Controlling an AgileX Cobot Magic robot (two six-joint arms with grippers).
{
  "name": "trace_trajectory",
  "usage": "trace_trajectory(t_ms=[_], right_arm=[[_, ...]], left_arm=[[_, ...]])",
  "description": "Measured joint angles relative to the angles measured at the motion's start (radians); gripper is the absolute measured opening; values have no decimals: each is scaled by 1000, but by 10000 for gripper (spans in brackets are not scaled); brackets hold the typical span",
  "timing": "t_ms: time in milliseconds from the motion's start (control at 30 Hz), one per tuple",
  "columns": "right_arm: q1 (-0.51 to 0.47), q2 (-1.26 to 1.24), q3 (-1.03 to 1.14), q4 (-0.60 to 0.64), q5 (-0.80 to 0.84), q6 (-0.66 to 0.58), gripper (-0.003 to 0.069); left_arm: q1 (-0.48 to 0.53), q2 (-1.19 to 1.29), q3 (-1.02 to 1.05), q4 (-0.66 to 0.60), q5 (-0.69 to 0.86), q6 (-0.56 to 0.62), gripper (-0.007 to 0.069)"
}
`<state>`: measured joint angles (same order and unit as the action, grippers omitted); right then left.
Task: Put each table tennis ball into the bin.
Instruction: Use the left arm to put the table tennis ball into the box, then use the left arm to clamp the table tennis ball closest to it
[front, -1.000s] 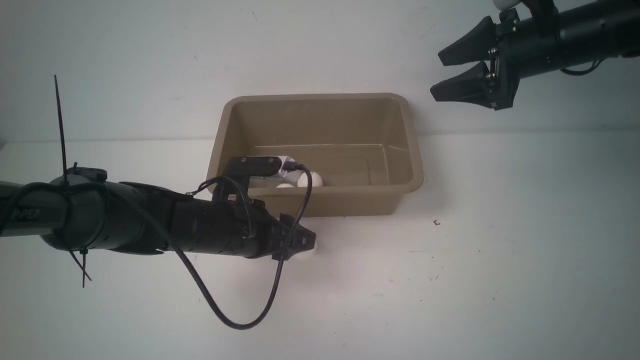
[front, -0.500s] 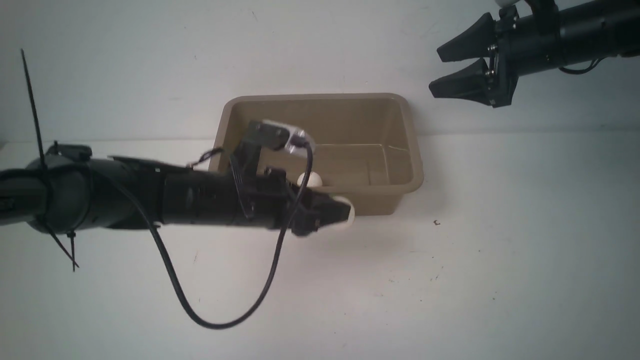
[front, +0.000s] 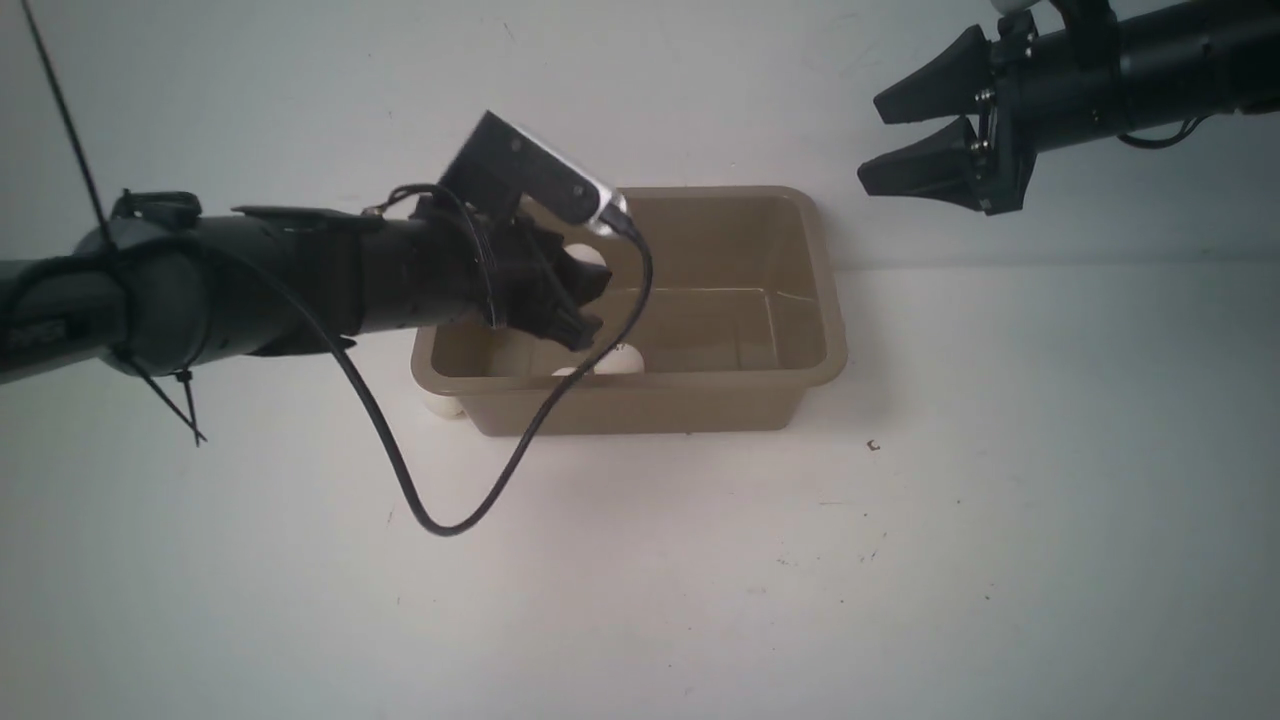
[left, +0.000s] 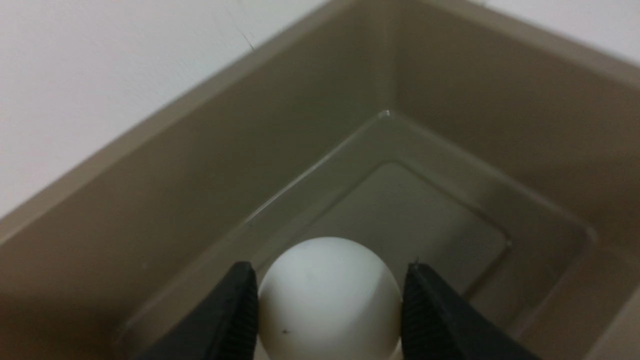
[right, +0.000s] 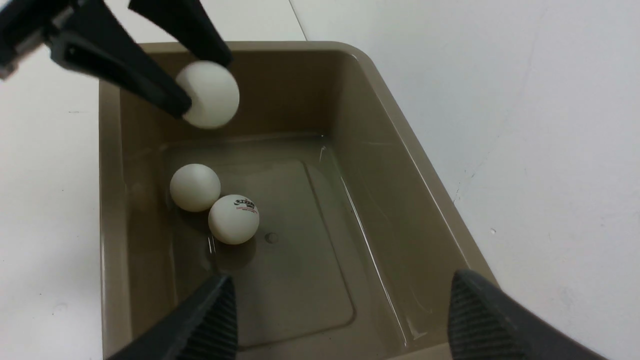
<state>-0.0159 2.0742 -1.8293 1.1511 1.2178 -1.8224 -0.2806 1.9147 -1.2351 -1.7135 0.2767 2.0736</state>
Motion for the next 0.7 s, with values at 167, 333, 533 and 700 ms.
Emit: trace_trajectory(t_ms=[167, 333, 533, 700], right_arm=[[0, 0, 0, 0, 0, 0, 514], [0, 0, 0, 0, 0, 0, 514], [0, 0, 0, 0, 0, 0, 514], [0, 0, 0, 0, 0, 0, 514]], left_arm=[[0, 49, 0, 0, 33, 47, 356], [-1, 10, 0, 0, -36, -1, 459], [1, -180, 24, -9, -226, -3, 433], [1, -326, 112, -11, -220, 85, 363]])
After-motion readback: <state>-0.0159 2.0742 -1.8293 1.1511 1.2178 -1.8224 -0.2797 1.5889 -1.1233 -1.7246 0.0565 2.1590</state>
